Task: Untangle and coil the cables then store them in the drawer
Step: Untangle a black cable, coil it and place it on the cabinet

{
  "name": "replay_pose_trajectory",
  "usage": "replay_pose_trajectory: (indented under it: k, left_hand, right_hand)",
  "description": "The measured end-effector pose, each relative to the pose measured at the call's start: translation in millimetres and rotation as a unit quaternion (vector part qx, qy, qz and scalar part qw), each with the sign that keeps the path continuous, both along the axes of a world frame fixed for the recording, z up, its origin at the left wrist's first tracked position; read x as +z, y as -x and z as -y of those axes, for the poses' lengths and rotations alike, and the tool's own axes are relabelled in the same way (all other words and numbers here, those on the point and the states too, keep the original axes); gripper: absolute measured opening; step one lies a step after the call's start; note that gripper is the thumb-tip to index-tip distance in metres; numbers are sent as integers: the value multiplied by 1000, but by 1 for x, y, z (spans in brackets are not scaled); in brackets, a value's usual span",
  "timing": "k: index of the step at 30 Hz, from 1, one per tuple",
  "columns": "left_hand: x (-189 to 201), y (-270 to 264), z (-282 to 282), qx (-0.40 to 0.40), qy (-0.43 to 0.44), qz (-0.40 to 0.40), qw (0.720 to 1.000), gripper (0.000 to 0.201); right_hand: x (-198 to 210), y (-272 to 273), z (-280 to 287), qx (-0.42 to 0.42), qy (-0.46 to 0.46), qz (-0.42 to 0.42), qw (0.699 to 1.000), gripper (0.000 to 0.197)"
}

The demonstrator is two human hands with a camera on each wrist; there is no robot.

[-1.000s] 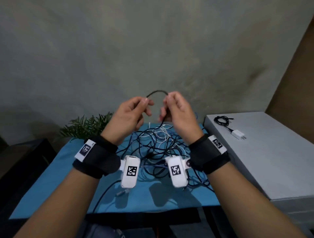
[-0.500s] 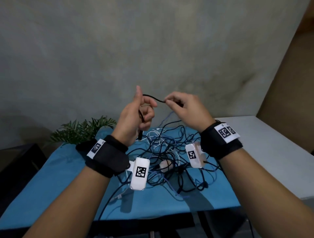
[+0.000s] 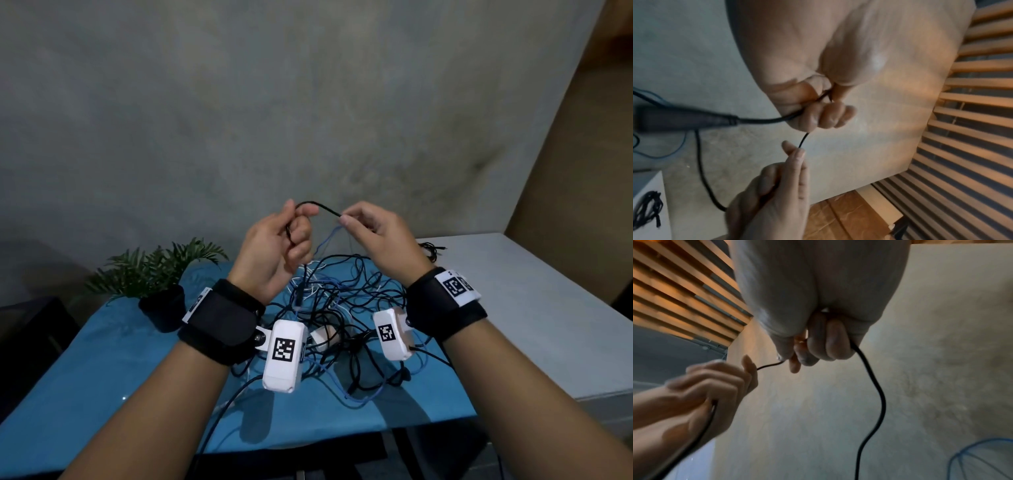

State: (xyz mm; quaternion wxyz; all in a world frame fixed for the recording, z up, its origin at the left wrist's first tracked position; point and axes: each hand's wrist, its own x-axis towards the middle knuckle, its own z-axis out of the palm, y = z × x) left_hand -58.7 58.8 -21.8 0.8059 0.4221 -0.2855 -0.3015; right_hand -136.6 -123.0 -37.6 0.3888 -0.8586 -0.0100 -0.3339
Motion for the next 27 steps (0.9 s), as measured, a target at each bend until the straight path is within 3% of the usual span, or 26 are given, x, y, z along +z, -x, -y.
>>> replay_pose_trajectory:
  k: [4,9,11,13,16,19,21,23,27]
  left_hand:
    - [7,-1,3,-3,90,-29,996,38]
    - [15,-15,-4,12,181,-6,983,42]
    - [10,-19,-3,55,138,48,988,41]
    - [-1,-18,3,106,33,126,986,40]
    - [-16,-11,10,112,-141,280,943,29]
    - [-21,-2,8,38,-224,363,904,27]
    - [-21,4,7,-14,-223,369,902,35]
    - [-19,7,6,-35,-194,345,918,42]
    - [-15,0,4,-96,-123,231,960,38]
  right_hand:
    - [-10,11,-7,6,25,-35,999,26]
    - [-40,22,-5,8,72,-135,988,32]
    - [-43,25,-5,22,95,-158,983,34]
    - [-37,28,-9,27,124,-169,977,33]
    - [-20,30,-17,19,126,-150,980,28]
    - [-5,33,-23,53,64,-86,993,15]
    - [0,32,-24,110,-24,-58,992,12]
    - [2,32,-21,142,-99,-34,984,14]
    - [4,34,-15,102,-125,-5,987,10]
